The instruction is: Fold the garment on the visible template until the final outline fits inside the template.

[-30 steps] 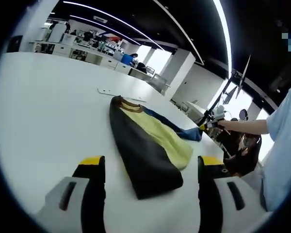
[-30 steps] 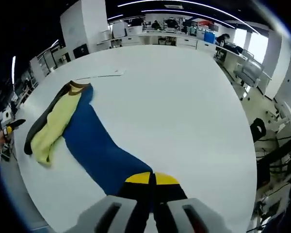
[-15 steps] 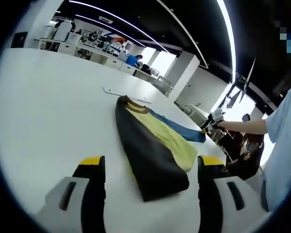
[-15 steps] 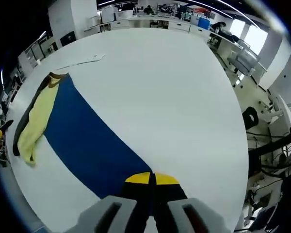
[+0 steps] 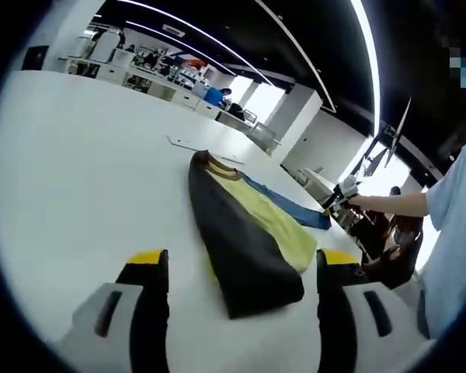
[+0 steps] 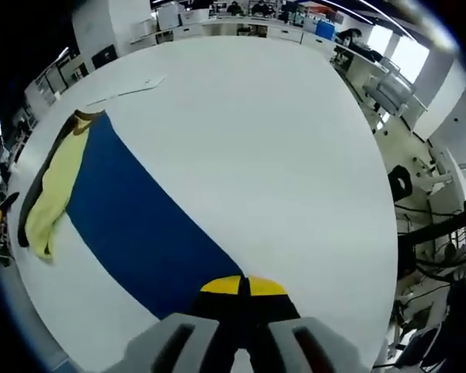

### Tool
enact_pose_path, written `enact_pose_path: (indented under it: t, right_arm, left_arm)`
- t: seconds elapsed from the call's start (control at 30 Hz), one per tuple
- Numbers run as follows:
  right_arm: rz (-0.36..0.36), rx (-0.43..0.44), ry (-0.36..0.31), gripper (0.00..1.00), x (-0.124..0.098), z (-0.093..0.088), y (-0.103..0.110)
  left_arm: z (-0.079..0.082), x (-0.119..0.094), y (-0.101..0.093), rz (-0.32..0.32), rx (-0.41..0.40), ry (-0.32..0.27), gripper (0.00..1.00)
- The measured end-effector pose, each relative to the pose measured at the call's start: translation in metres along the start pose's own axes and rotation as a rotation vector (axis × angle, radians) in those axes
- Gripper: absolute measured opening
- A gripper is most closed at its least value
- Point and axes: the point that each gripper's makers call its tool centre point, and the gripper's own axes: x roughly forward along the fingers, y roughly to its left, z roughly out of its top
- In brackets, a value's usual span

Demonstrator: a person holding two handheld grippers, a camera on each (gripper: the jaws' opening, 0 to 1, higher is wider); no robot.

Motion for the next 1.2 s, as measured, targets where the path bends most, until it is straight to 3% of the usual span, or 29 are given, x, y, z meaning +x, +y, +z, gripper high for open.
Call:
enact_pose_path:
  t: [0.13, 0.27, 0.43, 0.6, 0.8, 1.2]
  right_arm:
    - [0.029, 0.063, -0.044, 0.00, -0.003, 0.004, 0.000]
    - [0.046, 0.110, -0.092, 0.14, -0.013, 0.001, 0.007]
    - [0.069, 0.146, -0.152, 0.42, -0.020, -0.005, 0.016]
    - [0.083, 0.169, -0.166, 0.53, -0.026, -0.018, 0.021]
    - [0.084, 0.223, -0.200, 0.58, -0.034, -0.030, 0.018]
    - [0.120, 0.341, -0.220, 0.54, -0.030, -0.044, 0.021]
  left_arm:
    - [0.000, -0.001, -0.002, -0.003, -0.001, -0.004, 0.75]
    - [0.000, -0.002, -0.005, -0.008, 0.001, -0.007, 0.76]
    - [0.002, -0.002, -0.007, -0.014, 0.001, -0.017, 0.76]
    - [0.003, -0.003, -0.009, -0.019, 0.003, -0.021, 0.76]
    - [0.003, -0.004, -0.009, -0.020, 0.004, -0.024, 0.76]
    - [0.000, -0.005, -0.006, -0.014, -0.017, -0.037, 0.76]
